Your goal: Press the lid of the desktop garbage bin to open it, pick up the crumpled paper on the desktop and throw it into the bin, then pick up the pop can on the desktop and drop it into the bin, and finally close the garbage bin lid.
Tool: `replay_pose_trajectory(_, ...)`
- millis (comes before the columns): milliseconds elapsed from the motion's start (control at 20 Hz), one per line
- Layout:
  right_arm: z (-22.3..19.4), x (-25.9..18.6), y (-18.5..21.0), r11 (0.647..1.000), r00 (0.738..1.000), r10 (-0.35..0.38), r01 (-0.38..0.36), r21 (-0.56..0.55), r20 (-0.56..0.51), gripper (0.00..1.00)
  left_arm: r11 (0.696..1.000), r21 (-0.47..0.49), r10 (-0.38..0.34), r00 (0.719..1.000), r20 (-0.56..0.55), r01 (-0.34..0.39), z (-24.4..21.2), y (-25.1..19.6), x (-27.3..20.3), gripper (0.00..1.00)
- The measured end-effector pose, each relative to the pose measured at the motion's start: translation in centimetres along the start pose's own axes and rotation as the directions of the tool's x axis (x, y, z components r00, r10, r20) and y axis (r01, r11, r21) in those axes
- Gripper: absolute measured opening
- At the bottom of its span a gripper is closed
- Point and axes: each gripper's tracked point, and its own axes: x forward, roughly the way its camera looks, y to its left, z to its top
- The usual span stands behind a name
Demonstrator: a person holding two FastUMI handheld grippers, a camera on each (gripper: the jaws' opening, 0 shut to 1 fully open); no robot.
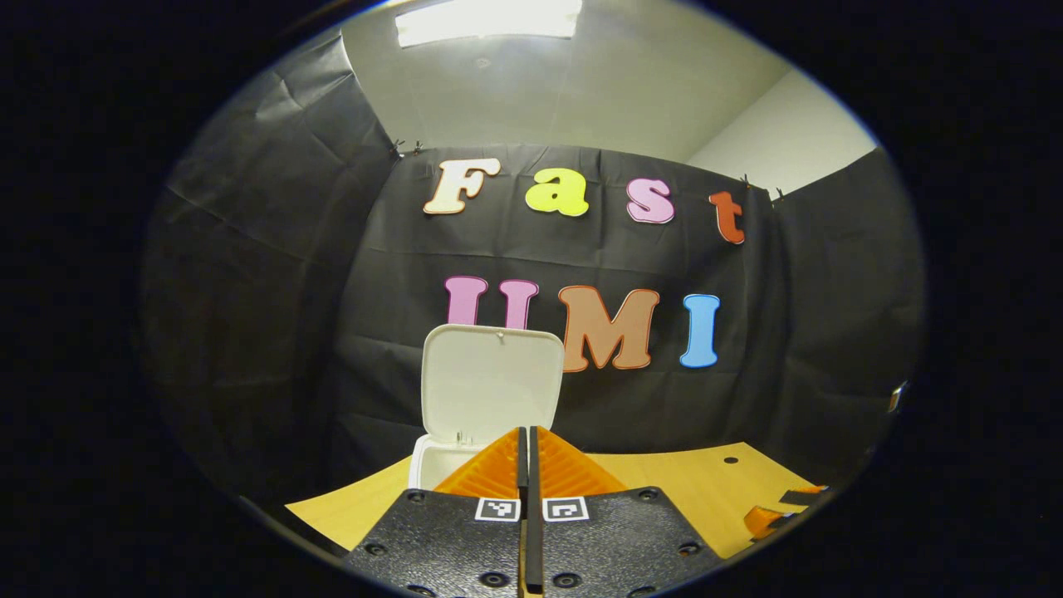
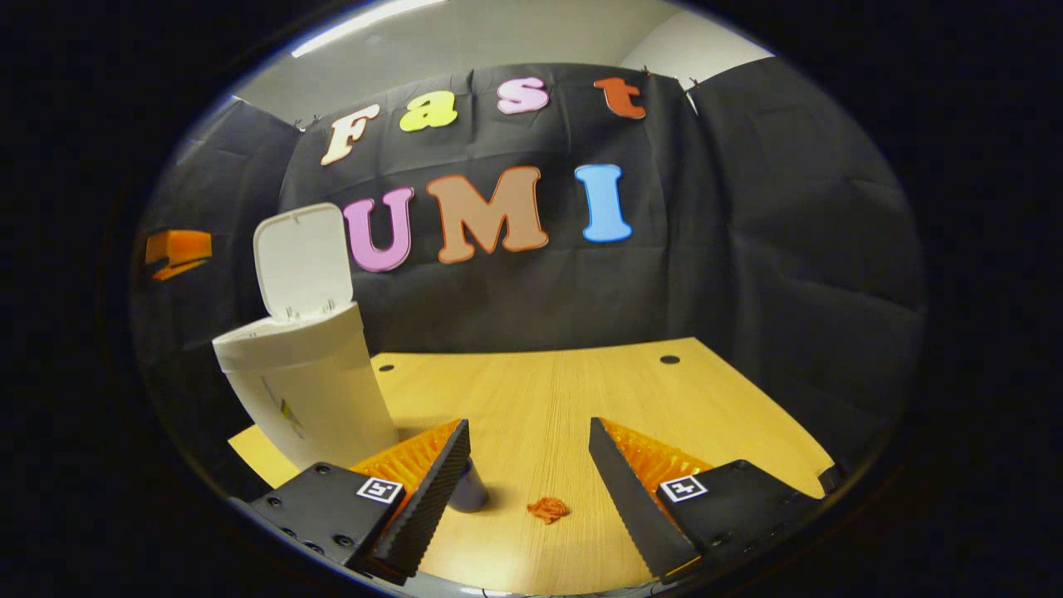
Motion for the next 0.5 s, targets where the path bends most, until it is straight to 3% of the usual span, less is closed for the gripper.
replay_pose_trajectory(150,-3.2,2.0,0.0,1.0,0.993,0.026,-0.025,0.011,-0.115,0.97,1.0,0.007,-0.015,1.0,0.013,0.014,-0.3,-0.5,-0.8,0.01)
replay_pose_trajectory(300,-5.7,4.3,-0.4,1.0,0.98,0.023,-0.023,0.004,-0.196,0.97,0.999,0.034,-0.025,1.0,0.002,0.025,-1.0,-0.8,-1.4,0.18)
replay_pose_trajectory(350,-6.5,4.9,-0.5,1.0,0.974,0.027,-0.027,0.003,-0.224,0.97,0.998,0.045,-0.048,0.999,-0.002,0.048,-1.4,-1.6,-1.4,0.27)
replay_pose_trajectory(500,-8.4,6.2,-0.9,0.999,0.956,0.027,-0.031,-0.009,-0.293,0.97,0.996,0.066,-0.062,0.998,0.0,0.062,-1.8,-2.1,-1.8,0.72)
